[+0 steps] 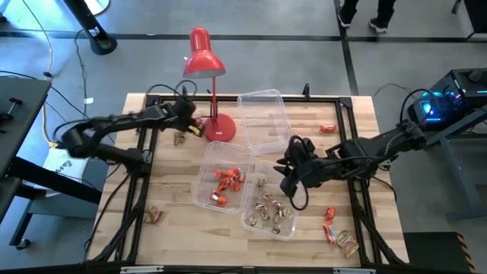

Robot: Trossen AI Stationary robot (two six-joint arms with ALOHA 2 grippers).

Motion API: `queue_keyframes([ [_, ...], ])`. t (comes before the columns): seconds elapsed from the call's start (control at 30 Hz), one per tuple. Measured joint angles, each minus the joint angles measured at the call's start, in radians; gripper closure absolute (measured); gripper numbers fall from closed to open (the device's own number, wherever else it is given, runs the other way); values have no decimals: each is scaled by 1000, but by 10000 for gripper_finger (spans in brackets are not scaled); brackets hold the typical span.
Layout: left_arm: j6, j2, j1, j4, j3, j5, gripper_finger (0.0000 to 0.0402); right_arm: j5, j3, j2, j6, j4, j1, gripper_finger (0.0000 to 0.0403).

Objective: Sort candy
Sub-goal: Put the orange chocolate bar into the bottom left transparent bin

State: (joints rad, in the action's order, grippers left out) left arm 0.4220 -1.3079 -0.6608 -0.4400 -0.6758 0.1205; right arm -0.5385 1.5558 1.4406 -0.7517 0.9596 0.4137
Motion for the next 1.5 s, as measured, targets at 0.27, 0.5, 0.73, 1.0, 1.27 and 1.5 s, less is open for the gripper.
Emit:
queue_keyframes([
  [0.27, -9, 349, 38, -233, 0, -272, 401, -64, 0, -3, 25, 0, 15, 304],
  [0.5, 71, 583, 274, -284, 0, -390, 401, -62, 0, -9, 45, 0, 15, 304],
  [0.73, 141, 587, 611, 76, -1, -249, 401, -99, 0, -10, 71, 0, 11, 304],
  [1.0, -131, 260, 822, 219, -157, -136, 401, -117, 0, -63, 103, -57, 11, 304],
  [1.27, -432, -70, 823, 91, -437, -126, 383, -148, 1, -156, 97, -89, 11, 304],
  [1.5, -464, -151, 822, -214, -578, -113, 310, -61, 1, -162, 94, -41, 10, 304],
])
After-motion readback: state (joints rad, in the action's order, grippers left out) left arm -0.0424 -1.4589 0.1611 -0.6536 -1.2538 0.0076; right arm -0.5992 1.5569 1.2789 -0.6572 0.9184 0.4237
